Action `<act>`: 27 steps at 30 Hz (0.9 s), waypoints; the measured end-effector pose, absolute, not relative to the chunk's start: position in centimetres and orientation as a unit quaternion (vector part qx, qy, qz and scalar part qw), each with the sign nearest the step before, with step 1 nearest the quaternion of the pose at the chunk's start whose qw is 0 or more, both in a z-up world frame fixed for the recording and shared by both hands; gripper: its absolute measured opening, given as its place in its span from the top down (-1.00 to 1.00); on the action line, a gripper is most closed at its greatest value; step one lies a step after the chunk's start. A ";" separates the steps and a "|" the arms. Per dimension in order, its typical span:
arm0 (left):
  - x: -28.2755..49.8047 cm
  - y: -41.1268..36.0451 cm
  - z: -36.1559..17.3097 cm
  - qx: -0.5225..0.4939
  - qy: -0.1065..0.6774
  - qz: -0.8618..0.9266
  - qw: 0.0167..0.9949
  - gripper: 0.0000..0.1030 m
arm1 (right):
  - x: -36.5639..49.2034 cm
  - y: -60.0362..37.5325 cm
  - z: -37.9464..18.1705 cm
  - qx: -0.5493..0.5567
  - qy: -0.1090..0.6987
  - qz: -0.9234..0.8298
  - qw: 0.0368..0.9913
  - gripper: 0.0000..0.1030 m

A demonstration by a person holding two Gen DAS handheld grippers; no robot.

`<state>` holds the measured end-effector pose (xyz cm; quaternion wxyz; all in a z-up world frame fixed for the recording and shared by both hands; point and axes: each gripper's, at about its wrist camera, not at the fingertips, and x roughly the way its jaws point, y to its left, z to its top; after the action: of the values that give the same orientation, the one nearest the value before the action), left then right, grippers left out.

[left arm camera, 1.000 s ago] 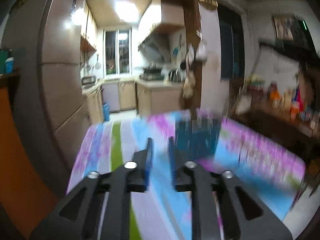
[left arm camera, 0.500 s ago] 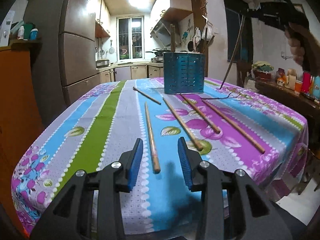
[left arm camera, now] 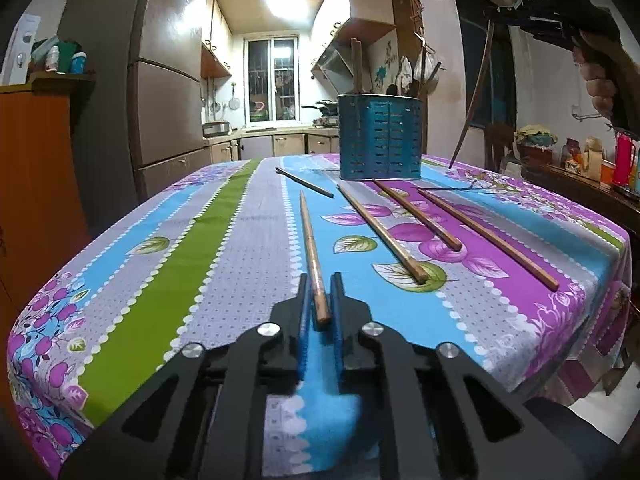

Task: Organize utensils
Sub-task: 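Grasp a wooden chopstick from the table with the left gripper and lift it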

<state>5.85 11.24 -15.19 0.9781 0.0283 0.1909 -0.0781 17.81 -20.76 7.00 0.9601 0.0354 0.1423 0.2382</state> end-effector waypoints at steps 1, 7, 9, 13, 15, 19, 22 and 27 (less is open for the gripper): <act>5.7 11.2 -15.1 0.028 0.190 -0.076 0.978 0.90 | 17.8 -20.7 6.9 0.035 0.141 0.238 0.960 0.85; 5.6 11.2 -15.0 0.024 0.188 -0.074 0.979 0.90 | 17.5 -20.7 7.0 0.032 0.132 0.236 0.962 0.85; 5.3 11.1 -14.6 0.027 0.184 -0.075 0.980 0.90 | 17.4 -20.7 7.1 0.032 0.129 0.236 0.963 0.85; 4.8 11.0 -12.4 0.034 0.166 -0.080 0.982 0.90 | 17.1 -20.9 7.4 0.032 0.123 0.236 0.963 0.85; 4.5 11.0 -10.7 0.040 0.152 -0.083 0.984 0.90 | 16.9 -20.9 7.6 0.031 0.121 0.238 0.963 0.85; 4.4 11.1 -7.5 0.049 0.121 -0.090 0.987 0.90 | 16.6 -20.8 8.0 0.029 0.116 0.240 0.963 0.85; 5.0 11.0 -5.3 0.053 0.096 -0.095 0.989 0.90 | 16.4 -20.8 8.4 0.029 0.111 0.242 0.963 0.85; 7.6 10.8 -1.8 0.050 0.071 -0.107 0.990 0.90 | 16.4 -20.5 9.2 0.025 0.106 0.244 0.964 0.85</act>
<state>7.59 10.78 -1.77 0.9905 0.0500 0.0709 -0.1071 16.41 -20.54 9.18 0.9637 0.0251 0.1062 0.2435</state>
